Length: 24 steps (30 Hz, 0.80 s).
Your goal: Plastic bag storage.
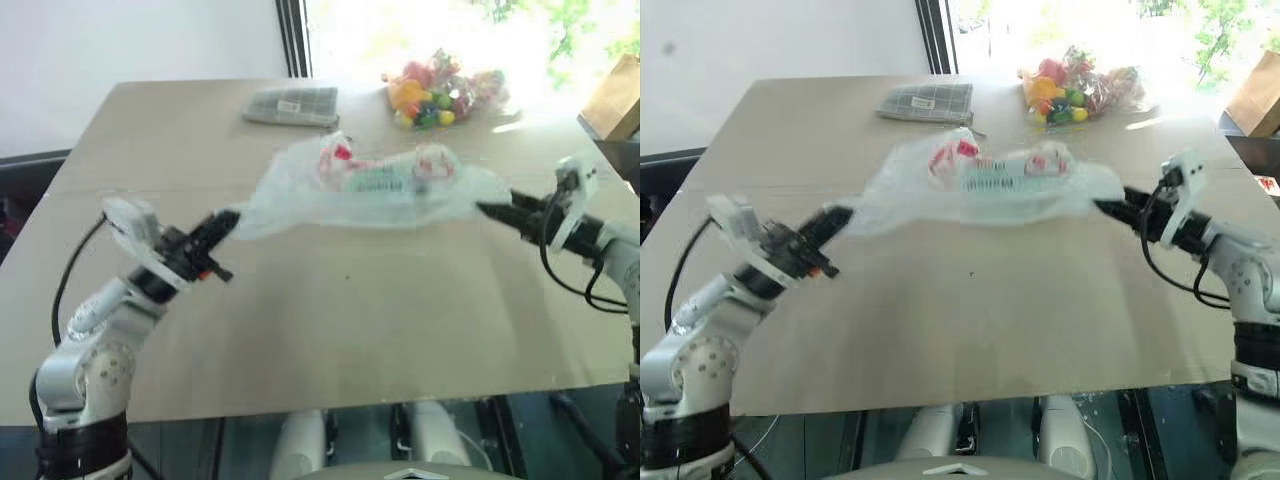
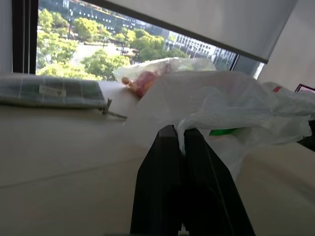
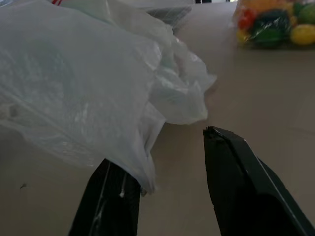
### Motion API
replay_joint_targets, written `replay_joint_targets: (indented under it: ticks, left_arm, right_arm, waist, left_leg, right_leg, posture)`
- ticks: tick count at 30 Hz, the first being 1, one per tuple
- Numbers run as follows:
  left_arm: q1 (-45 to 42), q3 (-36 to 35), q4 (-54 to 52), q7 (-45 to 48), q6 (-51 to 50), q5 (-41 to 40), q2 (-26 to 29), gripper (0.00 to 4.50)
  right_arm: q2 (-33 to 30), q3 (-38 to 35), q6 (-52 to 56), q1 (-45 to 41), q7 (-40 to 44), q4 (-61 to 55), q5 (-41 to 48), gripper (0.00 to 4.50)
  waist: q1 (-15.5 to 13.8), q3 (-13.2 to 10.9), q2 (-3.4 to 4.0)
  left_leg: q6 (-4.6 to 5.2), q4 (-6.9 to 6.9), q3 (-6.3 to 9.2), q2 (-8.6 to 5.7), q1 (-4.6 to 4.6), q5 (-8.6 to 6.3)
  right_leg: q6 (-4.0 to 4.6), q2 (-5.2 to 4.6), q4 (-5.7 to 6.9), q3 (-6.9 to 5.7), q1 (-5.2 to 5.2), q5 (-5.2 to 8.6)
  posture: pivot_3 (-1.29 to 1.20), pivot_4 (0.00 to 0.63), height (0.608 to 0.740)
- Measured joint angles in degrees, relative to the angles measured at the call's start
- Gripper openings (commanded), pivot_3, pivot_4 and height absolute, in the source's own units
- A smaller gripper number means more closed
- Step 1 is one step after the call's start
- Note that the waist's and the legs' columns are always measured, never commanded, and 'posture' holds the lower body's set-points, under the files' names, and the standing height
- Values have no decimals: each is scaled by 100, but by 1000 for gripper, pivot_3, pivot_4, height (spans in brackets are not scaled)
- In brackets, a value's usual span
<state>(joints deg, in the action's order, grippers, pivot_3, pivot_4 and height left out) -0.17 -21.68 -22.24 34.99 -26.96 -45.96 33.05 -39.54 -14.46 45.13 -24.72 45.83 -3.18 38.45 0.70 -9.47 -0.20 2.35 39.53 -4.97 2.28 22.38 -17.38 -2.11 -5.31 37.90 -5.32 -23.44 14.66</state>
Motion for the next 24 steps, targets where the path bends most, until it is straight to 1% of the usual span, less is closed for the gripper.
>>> replay_joint_targets:
  ticks: [1,3,4,5,6,7,8,10,11,12,13,15,18,20,24]
  left_arm:
    - [385,219,-154,43,14,167,-74,0]
    - [643,417,-179,67,28,328,-180,572]
    - [809,504,-195,108,108,451,-195,843]
    - [1108,604,-210,223,185,565,-185,1307]
    - [1511,667,-245,426,248,629,-146,1752]
    - [2121,698,-236,712,321,728,-55,2178]
    - [2544,672,-136,907,477,802,-17,2653]
    - [2722,624,-90,1138,774,996,88,3563]
    - [2727,607,-32,1171,859,1066,102,3899]
    - [2755,551,78,1240,1005,1116,102,4355]
    - [2829,456,197,1301,1161,1162,101,4439]
    - [2872,291,497,1365,1497,1335,105,4439]
    - [2692,56,970,1338,1825,1581,139,4439]
    - [2500,-130,1340,1214,2029,1765,147,4439]
    - [2253,-411,1865,1229,2153,1877,371,4439]
  right_arm:
    - [-61,27,97,271,55,-268,54,3807]
    - [-207,130,115,502,174,-397,30,4500]
    - [-366,232,104,687,329,-522,17,4500]
    - [-518,253,107,1000,630,-625,75,4500]
    - [-689,244,70,1399,999,-620,146,4500]
    - [-934,202,-50,1902,1474,-495,186,4500]
    - [-1070,144,-171,2260,1733,-243,121,4500]
    - [-1089,95,-616,2481,1939,155,-105,4500]
    - [-1079,92,-831,2514,2006,204,-183,4500]
    - [-1043,37,-1287,2632,2116,312,-327,4500]
    - [-1050,20,-1769,2786,2251,542,-537,4500]
    - [-1044,14,-2834,2916,2512,1158,-886,4500]
    - [-800,-37,-4223,2493,2555,2429,-1235,4500]
    - [-730,-163,-4859,2154,2562,3264,-1350,4500]
    - [-767,-331,-5444,1554,2713,4362,-1437,4500]
  waist:
    - [-7,0,0]
    - [-22,-2,-4]
    - [-32,-1,-5]
    - [-39,3,-9]
    - [-39,7,-13]
    - [-38,11,-18]
    - [-39,10,-19]
    - [-45,18,2]
    - [-35,23,13]
    - [-31,29,13]
    - [-31,33,7]
    - [-31,46,11]
    - [-7,66,3]
    - [2,66,1]
    - [10,61,-3]
  left_leg:
    - [0,-3,0,2,-40,-1]
    - [0,-5,7,4,-64,-2]
    - [1,-5,10,3,-65,-2]
    - [2,-8,12,4,-65,-3]
    - [5,-11,12,5,-62,-4]
    - [11,-13,11,6,-61,-10]
    - [20,-18,8,5,-57,-17]
    - [23,-18,-4,2,-60,-18]
    - [24,-17,-7,2,-65,-18]
    - [28,-17,-6,5,-71,-20]
    - [45,-18,-2,9,-72,-30]
    - [50,-17,-2,11,-78,-33]
    - [51,-17,-15,15,-116,-33]
    - [52,-17,-30,17,-133,-33]
    - [50,-21,-50,21,-127,-33]
  right_leg:
    - [0,1,0,2,34,1]
    - [0,2,-3,-3,62,3]
    - [1,2,-4,-3,63,2]
    - [3,2,-6,-1,65,2]
    - [4,2,-13,1,64,2]
    - [5,4,-22,4,65,3]
    - [5,4,-35,4,63,4]
    - [4,2,-38,9,63,4]
    - [3,3,-33,13,63,3]
    - [3,6,-31,13,66,5]
    - [3,11,-31,10,66,5]
    - [3,15,-30,12,69,6]
    - [4,21,-24,25,91,7]
    - [11,18,-18,42,96,7]
    - [12,18,-13,61,86,1]
  posture:
    - [0,150,740]
    - [0,150,740]
    - [0,150,740]
    - [0,150,740]
    - [0,150,740]
    - [0,150,740]
    - [0,150,740]
    - [0,150,740]
    - [0,150,740]
    - [0,150,740]
    - [0,150,740]
    - [0,150,740]
    - [0,150,740]
    - [0,150,740]
    - [0,150,740]
